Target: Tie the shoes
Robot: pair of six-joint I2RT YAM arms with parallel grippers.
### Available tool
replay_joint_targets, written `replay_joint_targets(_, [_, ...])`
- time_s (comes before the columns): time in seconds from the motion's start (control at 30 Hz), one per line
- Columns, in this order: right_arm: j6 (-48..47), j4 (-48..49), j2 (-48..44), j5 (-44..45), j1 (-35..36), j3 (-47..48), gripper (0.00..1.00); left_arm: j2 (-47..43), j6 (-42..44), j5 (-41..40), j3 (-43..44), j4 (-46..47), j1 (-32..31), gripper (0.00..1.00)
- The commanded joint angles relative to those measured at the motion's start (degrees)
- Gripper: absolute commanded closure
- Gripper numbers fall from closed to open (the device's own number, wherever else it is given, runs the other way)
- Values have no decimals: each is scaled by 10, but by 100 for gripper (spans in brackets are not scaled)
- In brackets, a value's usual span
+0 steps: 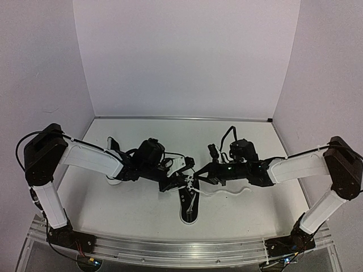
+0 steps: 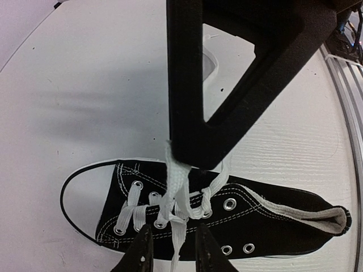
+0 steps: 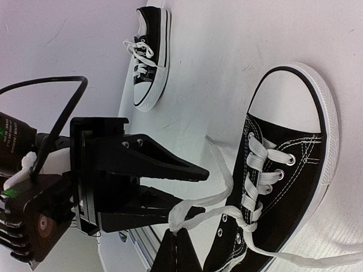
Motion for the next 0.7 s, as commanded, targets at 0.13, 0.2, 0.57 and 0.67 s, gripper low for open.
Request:
replay_joint_targets(0.13, [-8, -7, -27, 17, 3, -9, 100, 26, -15, 24, 31, 43, -13, 81])
replay_joint_targets(0.2, [-8, -8, -29, 19, 3, -10, 100, 31, -18, 24, 33, 49, -15, 82])
replay_joint_targets(0.57, [-7, -15, -40, 25, 3, -14, 100, 47, -23, 14, 47, 56, -19, 90])
replay_joint_targets(0.67, [-7, -17, -44, 28, 3, -15, 100, 47, -25, 7, 50, 56, -19, 89])
